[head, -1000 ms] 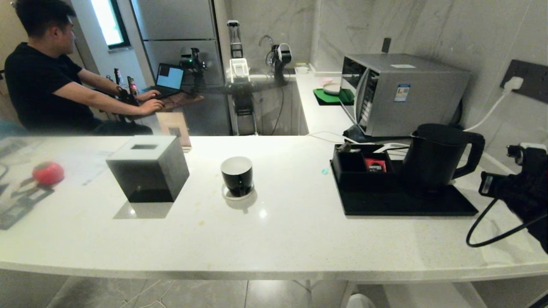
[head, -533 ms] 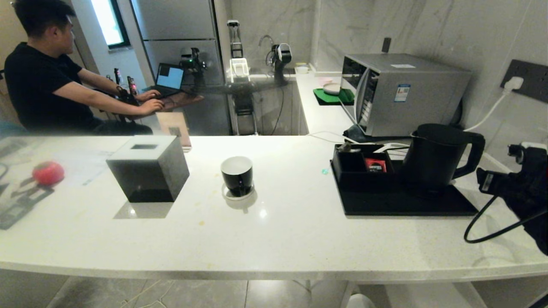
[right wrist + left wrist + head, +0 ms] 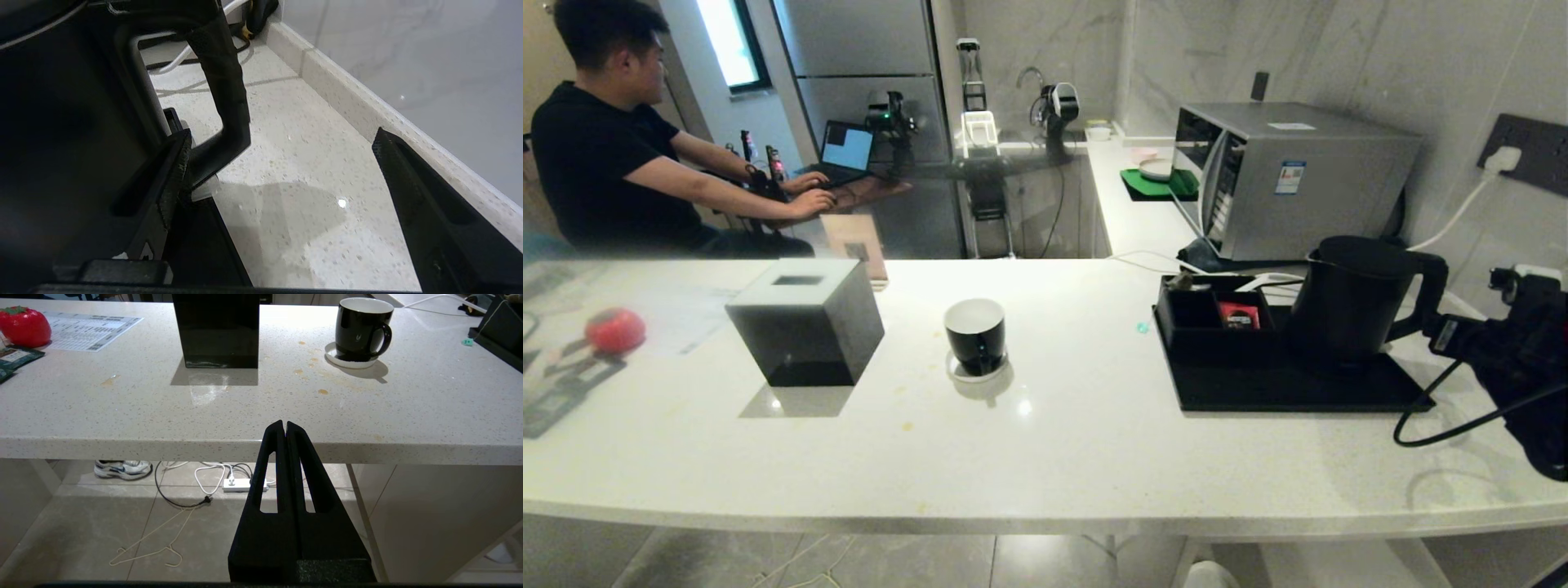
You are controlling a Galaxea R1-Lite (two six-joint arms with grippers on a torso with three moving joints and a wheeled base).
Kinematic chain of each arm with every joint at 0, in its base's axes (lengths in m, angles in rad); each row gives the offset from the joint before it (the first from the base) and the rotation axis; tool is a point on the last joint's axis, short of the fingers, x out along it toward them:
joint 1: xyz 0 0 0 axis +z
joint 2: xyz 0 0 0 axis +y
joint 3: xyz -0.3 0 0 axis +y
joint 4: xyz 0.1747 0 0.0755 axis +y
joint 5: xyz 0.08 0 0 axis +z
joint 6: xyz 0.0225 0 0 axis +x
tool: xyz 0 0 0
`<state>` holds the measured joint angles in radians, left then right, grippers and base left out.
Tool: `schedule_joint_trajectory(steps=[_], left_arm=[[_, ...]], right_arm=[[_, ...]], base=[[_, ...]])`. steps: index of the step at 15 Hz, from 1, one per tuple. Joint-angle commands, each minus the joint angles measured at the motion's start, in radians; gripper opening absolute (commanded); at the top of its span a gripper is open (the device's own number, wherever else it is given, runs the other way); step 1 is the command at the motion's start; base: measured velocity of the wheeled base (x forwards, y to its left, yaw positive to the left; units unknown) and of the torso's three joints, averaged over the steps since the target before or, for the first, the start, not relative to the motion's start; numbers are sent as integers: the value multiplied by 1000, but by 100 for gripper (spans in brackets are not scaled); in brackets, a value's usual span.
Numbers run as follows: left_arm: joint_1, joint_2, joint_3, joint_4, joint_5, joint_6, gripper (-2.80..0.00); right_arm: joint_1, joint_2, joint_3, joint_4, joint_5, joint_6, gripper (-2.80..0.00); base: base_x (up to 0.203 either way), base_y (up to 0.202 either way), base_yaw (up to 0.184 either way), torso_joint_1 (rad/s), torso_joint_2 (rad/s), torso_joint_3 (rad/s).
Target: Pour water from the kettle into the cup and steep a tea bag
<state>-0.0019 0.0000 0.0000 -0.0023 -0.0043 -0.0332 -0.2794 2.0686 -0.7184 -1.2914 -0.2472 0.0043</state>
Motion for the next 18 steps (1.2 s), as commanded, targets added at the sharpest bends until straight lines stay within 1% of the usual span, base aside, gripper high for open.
schedule_joint_trajectory(steps=[1, 13, 18], left_arm=[[0, 0, 0, -1, 0, -1, -280], [-1, 0, 0, -1, 0, -1, -280], [0, 0, 0, -1, 0, -1, -280]], right_arm=[[0, 24, -14, -11, -3, 0, 0], [-7, 145, -228, -7, -4, -1, 0], [-9, 175, -258, -8, -6, -1, 0]], base=[[0, 0, 0, 0, 0, 0], [0, 0, 0, 0, 0, 0], [0, 0, 0, 0, 0, 0]])
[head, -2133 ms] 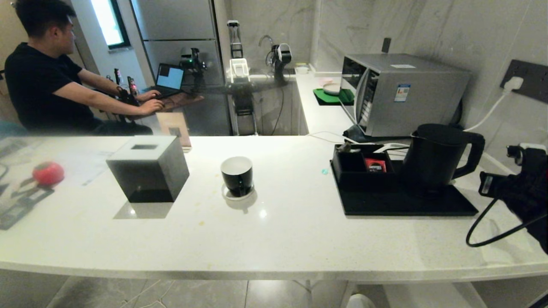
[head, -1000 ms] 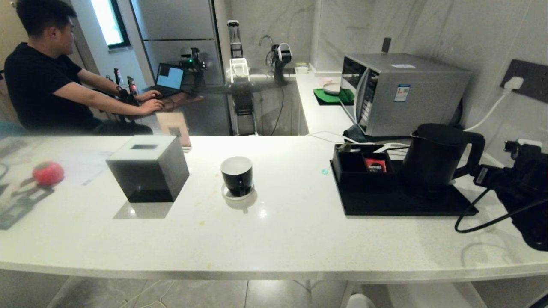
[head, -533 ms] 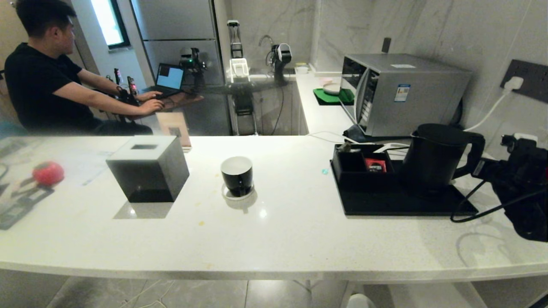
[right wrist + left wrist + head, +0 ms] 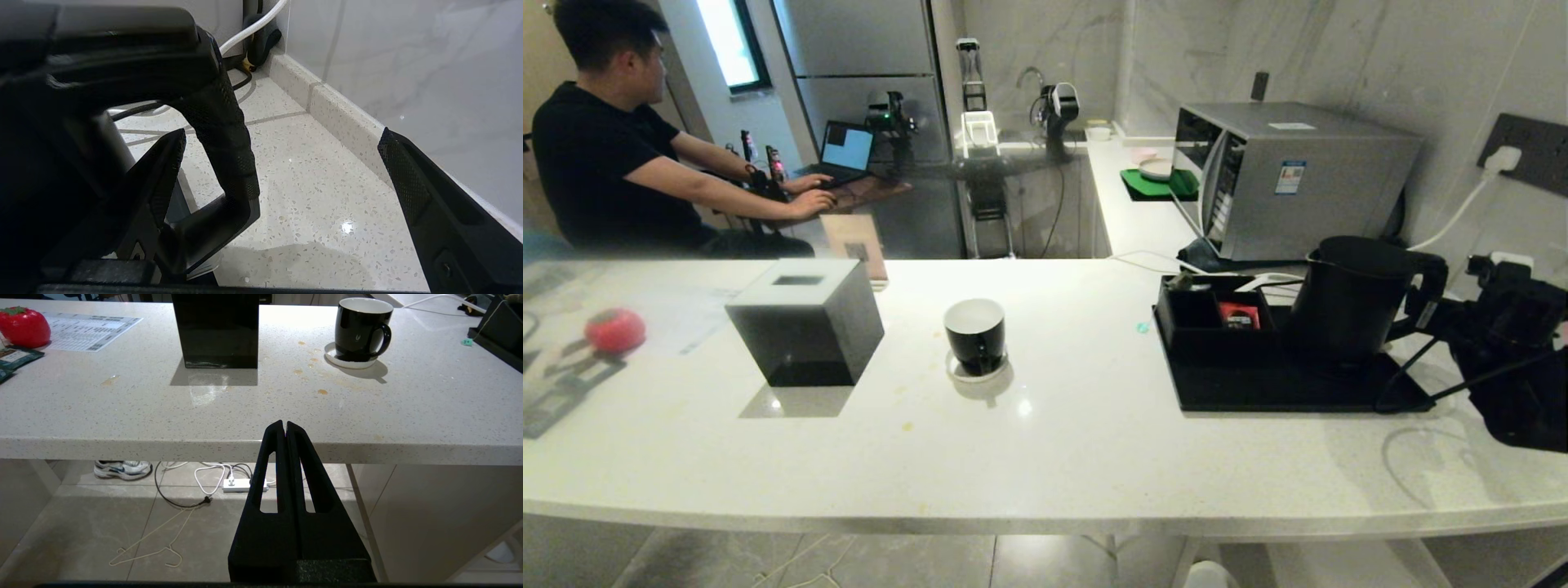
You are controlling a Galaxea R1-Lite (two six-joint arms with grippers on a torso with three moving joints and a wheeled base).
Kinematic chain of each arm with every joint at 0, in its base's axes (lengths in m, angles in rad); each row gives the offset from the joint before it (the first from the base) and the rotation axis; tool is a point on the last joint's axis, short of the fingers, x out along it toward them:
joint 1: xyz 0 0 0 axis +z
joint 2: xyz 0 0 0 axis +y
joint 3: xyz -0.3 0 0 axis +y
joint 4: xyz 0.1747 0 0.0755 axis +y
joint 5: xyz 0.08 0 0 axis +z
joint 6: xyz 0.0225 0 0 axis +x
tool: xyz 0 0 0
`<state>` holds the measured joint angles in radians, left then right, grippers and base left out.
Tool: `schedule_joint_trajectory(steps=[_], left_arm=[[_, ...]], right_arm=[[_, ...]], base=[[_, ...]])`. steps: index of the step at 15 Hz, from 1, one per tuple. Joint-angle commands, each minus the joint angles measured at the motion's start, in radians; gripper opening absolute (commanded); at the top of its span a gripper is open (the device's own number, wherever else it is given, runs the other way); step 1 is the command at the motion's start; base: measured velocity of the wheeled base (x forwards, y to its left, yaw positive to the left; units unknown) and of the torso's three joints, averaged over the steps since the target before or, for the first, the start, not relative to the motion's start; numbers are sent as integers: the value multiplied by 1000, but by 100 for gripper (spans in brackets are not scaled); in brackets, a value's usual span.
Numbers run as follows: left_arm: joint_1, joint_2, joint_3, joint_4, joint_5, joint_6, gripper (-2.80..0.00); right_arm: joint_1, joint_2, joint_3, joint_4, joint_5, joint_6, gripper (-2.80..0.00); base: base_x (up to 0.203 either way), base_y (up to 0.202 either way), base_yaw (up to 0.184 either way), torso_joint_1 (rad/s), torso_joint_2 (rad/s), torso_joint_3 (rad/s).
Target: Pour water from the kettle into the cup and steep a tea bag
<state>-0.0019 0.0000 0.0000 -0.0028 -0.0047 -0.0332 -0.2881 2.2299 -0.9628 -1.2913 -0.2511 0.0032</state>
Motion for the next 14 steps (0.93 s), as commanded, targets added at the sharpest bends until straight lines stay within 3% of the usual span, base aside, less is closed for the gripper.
schedule_joint_trajectory(steps=[1, 14], left_arm=[[0, 0, 0, 0, 0, -1, -280], [0, 0, 0, 0, 0, -1, -280]], right_arm=[[0, 19, -25, -6, -2, 0, 0], [-22, 104, -174, 6, -2, -2, 0]], base=[[0, 0, 0, 0, 0, 0], [0, 0, 0, 0, 0, 0]])
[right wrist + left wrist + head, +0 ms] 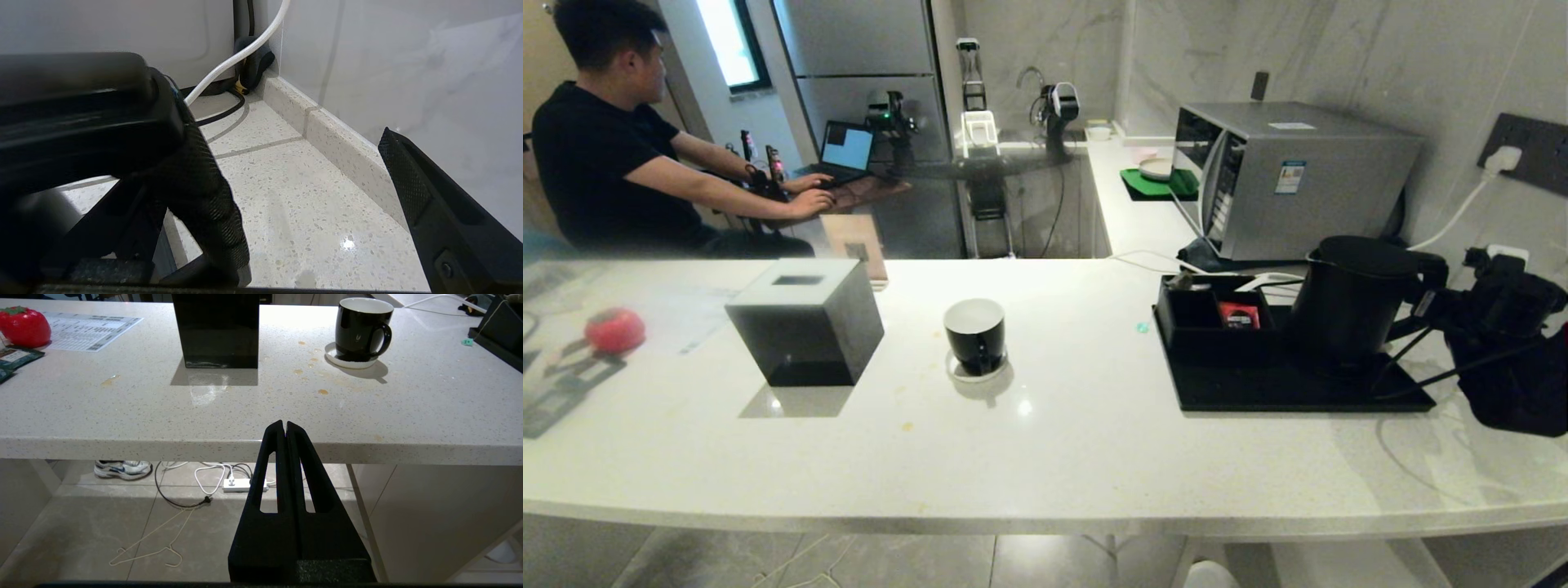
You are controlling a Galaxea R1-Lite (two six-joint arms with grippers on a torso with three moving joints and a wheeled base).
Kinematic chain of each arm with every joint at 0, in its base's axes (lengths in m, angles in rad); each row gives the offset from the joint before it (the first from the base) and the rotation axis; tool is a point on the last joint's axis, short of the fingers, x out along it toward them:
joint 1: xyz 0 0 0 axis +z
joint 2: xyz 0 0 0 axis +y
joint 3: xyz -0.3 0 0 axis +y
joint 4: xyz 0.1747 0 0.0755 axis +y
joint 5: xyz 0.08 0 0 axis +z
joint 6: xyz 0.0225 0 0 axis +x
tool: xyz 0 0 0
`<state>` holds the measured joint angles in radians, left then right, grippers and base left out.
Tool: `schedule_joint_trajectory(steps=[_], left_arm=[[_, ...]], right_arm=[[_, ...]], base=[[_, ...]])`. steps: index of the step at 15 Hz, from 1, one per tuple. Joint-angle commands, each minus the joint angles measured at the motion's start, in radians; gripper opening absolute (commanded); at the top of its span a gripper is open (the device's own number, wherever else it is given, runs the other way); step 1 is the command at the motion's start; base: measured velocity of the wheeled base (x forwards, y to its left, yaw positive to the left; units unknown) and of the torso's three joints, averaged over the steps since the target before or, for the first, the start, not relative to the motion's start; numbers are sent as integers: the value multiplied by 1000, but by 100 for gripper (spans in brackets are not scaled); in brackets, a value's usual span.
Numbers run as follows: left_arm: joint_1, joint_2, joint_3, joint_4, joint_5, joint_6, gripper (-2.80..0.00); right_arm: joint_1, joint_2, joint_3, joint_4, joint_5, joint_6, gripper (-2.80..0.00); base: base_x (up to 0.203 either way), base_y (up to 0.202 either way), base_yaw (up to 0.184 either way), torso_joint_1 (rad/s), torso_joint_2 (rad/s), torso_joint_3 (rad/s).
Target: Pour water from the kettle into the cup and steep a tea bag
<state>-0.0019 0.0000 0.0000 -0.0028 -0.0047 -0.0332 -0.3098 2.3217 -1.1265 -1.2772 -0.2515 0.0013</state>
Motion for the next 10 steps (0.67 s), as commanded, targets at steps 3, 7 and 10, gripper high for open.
schedule_joint_trajectory(steps=[3, 7, 10], left_arm=[[0, 0, 0, 0, 0, -1, -280], [0, 0, 0, 0, 0, -1, -280], [0, 0, 0, 0, 0, -1, -280]], right_arm=[[0, 28, -37, -8, -2, 0, 0], [0, 46, -72, -8, -2, 2, 0], [1, 50, -72, -8, -1, 2, 0]], base=[[0, 0, 0, 0, 0, 0], [0, 0, 0, 0, 0, 0], [0, 0, 0, 0, 0, 0]])
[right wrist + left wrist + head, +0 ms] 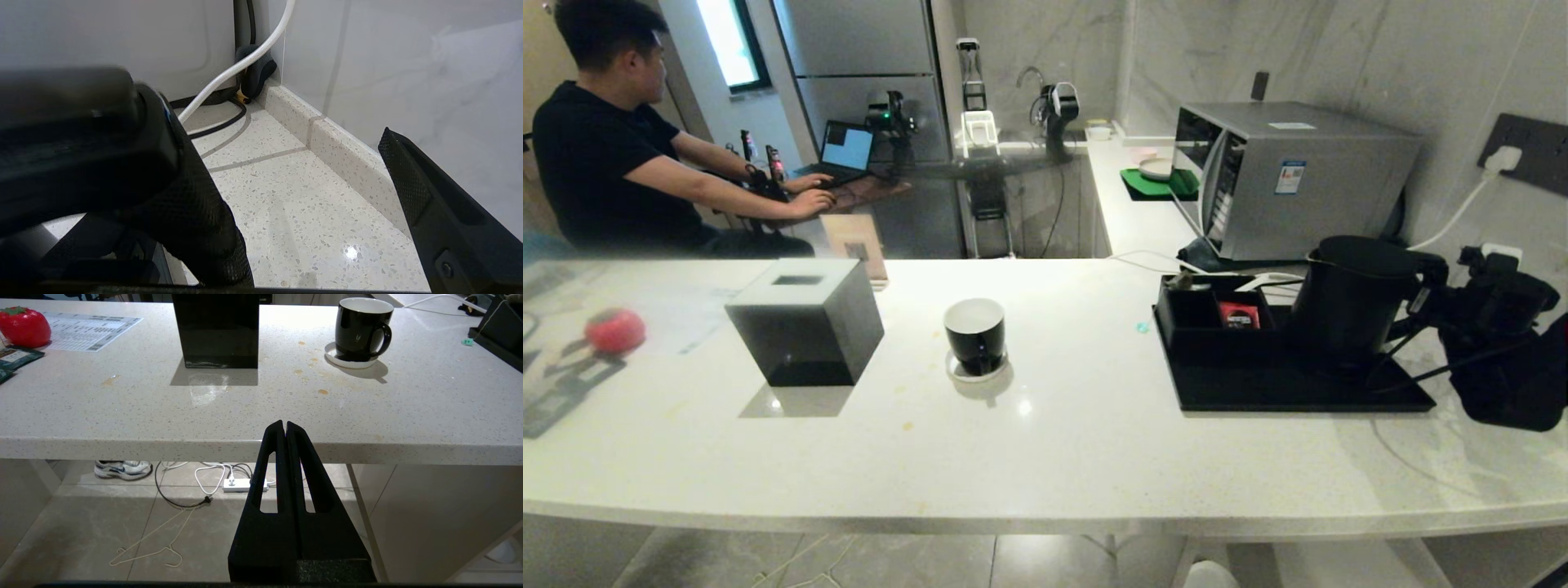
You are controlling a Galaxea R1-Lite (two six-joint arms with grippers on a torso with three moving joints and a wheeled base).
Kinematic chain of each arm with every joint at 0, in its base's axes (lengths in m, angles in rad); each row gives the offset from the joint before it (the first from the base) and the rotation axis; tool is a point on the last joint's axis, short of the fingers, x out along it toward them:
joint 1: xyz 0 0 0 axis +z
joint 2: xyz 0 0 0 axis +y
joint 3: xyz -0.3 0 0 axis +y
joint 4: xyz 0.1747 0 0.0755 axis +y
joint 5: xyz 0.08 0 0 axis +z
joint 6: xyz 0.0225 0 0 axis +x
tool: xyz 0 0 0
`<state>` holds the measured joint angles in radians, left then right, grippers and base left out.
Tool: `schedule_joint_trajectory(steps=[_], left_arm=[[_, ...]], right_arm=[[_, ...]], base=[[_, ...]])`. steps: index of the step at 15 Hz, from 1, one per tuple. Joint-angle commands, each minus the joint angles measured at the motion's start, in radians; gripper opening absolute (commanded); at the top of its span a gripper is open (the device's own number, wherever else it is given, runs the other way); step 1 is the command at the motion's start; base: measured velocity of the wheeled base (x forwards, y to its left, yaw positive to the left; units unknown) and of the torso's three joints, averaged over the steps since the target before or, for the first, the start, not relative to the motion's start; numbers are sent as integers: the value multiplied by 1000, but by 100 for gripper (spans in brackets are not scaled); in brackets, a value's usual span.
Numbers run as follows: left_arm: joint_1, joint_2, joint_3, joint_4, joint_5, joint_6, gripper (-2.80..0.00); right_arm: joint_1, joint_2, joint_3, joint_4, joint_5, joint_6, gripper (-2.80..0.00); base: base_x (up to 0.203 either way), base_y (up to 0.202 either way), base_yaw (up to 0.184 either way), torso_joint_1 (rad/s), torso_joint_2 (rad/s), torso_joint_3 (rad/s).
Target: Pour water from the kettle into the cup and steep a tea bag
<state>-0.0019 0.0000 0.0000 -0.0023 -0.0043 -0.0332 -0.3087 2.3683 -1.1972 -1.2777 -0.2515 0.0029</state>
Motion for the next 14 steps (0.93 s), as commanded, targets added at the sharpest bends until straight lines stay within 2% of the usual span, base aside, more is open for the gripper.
schedule_joint_trajectory(steps=[1, 3, 4, 14], left_arm=[[-1, 0, 0, -1, 0, -1, -280], [0, 0, 0, -1, 0, -1, -280], [0, 0, 0, -1, 0, -1, -280], [0, 0, 0, -1, 0, -1, -280]], right_arm=[[0, 3, -1, -8, 0, 0, 0], [0, 8, -2, -8, 0, -1, 0], [0, 9, -1, -8, 0, -1, -280], [2, 5, -1, -10, 0, -2, -280]], base=[[0, 0, 0, 0, 0, 0], [0, 0, 0, 0, 0, 0], [0, 0, 0, 0, 0, 0], [0, 0, 0, 0, 0, 0]])
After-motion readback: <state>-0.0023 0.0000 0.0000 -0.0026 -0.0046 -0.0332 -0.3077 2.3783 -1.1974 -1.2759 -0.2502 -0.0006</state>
